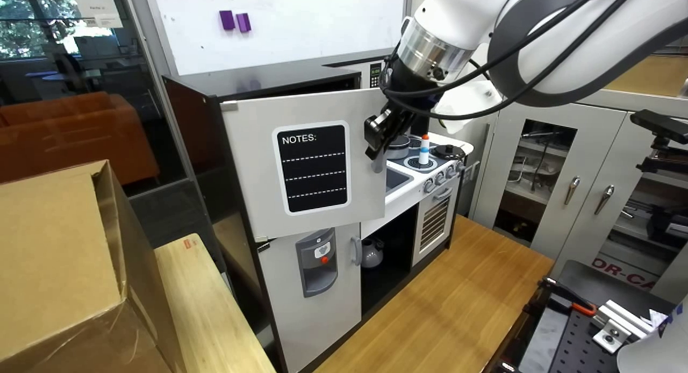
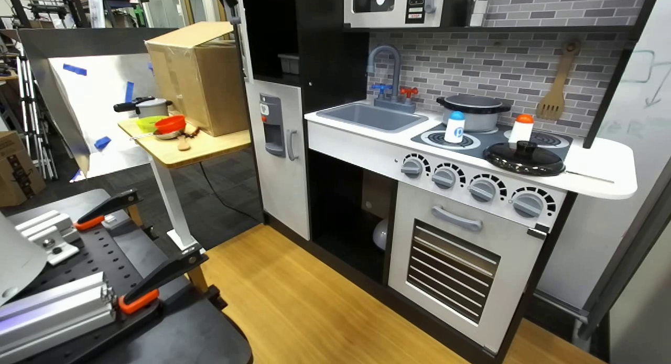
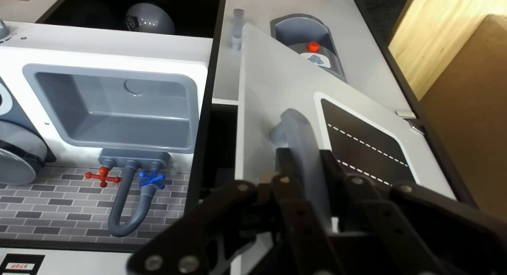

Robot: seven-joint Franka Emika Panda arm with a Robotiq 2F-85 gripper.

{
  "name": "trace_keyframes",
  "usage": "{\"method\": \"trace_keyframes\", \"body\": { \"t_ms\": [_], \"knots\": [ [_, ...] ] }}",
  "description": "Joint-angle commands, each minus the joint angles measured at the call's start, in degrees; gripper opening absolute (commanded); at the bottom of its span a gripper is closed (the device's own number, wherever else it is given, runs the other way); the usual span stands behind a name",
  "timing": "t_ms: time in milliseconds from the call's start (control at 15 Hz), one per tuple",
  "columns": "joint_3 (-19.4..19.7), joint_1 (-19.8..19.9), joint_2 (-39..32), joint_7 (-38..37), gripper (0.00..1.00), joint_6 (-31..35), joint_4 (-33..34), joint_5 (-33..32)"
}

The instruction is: Open the top compartment of the refrigerator

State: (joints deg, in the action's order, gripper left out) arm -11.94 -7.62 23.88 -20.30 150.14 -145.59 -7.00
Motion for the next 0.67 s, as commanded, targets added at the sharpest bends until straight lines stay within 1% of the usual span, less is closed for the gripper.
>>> {"method": "trace_keyframes", "body": {
  "t_ms": [0, 267, 400, 600],
  "knots": [
    [0.26, -0.82, 4.43, 4.39, 0.20, -1.14, -1.12, 2.14],
    [0.39, -3.22, 6.80, 7.48, 0.21, -1.45, -2.09, 4.40],
    [-0.36, -3.98, 7.91, 7.63, 0.11, -2.50, -2.15, 4.71],
    [-1.01, -5.56, 8.79, 7.95, 0.12, -3.47, -2.15, 5.16]
  ]
}}
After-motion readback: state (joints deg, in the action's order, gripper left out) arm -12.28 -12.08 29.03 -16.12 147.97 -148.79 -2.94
